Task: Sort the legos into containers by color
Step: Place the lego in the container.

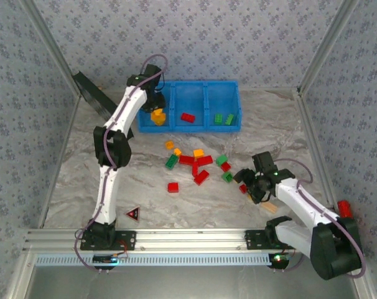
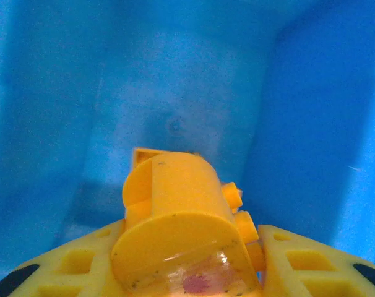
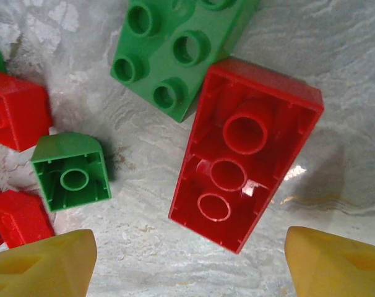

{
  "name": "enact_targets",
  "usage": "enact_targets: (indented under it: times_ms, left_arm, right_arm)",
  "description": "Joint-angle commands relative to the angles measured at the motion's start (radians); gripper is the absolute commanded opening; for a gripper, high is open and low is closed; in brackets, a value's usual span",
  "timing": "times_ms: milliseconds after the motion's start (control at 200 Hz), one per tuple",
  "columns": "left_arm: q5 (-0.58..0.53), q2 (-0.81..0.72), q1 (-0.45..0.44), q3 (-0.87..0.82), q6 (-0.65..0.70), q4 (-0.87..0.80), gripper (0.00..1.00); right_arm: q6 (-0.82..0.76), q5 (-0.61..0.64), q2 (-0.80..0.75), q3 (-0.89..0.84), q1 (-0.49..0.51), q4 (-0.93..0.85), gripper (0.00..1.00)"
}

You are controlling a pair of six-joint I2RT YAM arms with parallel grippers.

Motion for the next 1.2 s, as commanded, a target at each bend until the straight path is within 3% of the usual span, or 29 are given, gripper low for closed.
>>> enact_targets:
  times_ms: [0, 190, 675, 1064, 1199]
  left_arm:
    - [-0.012, 0.013, 0.022, 0.044, 0.026, -0.026, 0.31]
    - [0.014, 0.027, 0.035, 0.049, 0.029, -0.015, 0.35]
    - [0.054, -0.022, 0.036, 0.084, 0.059, -0.031, 0.73]
    - [0.061, -0.202, 0.035, 0.077, 0.096, -0.078, 0.77]
    - [0.052, -0.302, 0.035, -0.009, 0.119, -0.089, 0.77]
  right_arm:
    - [0.006, 0.005, 0.042, 0.027, -0.005, 0.022, 0.81]
    - [-0.014, 0.008, 0.115, 0.063, -0.002, 0.022, 0.81]
    - [-0.062, 0.037, 0.208, 0.103, -0.004, 0.020, 0.77]
    - [-0.099, 0.049, 0.243, 0.084, -0.002, 0.038, 0.58]
    - [-0.116, 0.056, 0.255, 0.085, 0.001, 0.038, 0.53]
